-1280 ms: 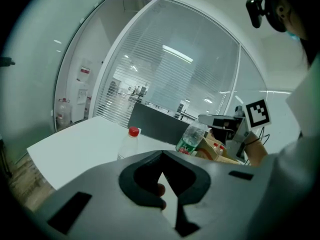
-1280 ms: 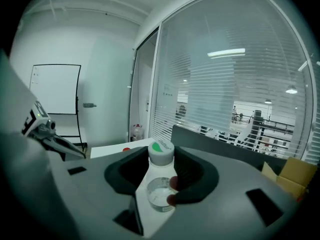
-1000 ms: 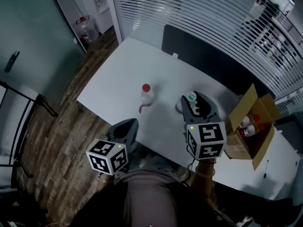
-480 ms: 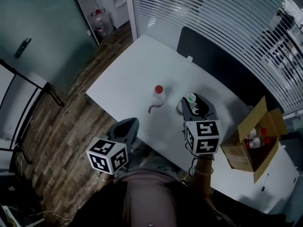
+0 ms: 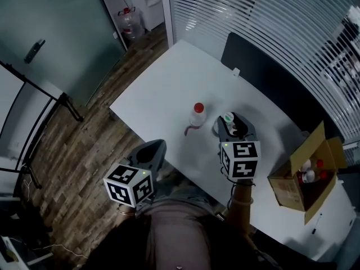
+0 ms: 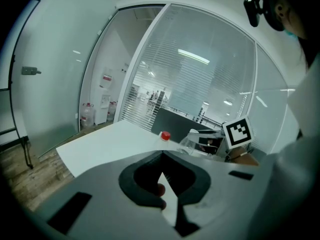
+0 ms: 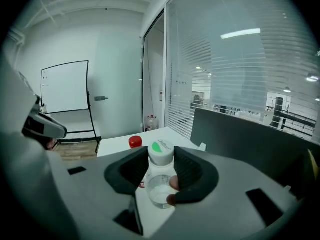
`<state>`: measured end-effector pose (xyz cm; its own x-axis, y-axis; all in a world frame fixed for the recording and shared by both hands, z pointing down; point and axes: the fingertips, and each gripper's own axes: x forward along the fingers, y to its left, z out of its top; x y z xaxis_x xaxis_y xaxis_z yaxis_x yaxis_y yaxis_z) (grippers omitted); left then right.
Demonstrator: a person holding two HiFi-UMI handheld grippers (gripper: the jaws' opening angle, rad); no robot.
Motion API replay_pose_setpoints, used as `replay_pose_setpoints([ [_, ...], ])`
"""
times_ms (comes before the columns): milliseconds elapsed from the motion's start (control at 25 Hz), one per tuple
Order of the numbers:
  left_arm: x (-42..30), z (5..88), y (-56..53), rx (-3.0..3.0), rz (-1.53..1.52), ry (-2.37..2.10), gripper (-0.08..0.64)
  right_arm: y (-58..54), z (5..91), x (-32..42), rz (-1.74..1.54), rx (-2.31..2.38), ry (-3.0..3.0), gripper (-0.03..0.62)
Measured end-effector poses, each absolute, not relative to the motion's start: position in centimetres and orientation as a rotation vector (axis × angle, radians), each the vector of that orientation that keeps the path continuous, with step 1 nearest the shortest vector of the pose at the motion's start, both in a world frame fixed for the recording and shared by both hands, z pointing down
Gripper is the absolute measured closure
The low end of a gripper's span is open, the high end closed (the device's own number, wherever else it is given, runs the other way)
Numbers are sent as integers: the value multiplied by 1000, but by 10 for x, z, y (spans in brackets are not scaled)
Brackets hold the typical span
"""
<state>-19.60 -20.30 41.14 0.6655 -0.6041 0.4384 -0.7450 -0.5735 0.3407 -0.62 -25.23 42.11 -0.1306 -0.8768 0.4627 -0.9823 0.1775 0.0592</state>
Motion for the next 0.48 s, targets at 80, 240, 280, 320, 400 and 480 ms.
replay_pose_setpoints([
  [80, -198, 412, -204, 2378, 379, -1046, 554, -254, 425, -9, 371, 1750, -2068, 422],
  [240, -198, 412, -205, 2380, 387, -1040, 554, -256, 433, -10, 384, 1742, -2063, 422],
  [280, -198, 413, -205, 2380, 389, -1037, 554, -256, 435, -11, 387, 1740, -2062, 422],
  [320, -197, 413, -205, 2381, 391, -1035, 554, -256, 437, -11, 389, 1738, -2061, 422],
  [400, -196, 414, -205, 2383, 394, -1031, 554, -256, 440, -12, 389, 1734, -2061, 422],
  [480, -195, 415, -205, 2384, 396, -1028, 554, -256, 444, -12, 393, 1731, -2063, 422],
])
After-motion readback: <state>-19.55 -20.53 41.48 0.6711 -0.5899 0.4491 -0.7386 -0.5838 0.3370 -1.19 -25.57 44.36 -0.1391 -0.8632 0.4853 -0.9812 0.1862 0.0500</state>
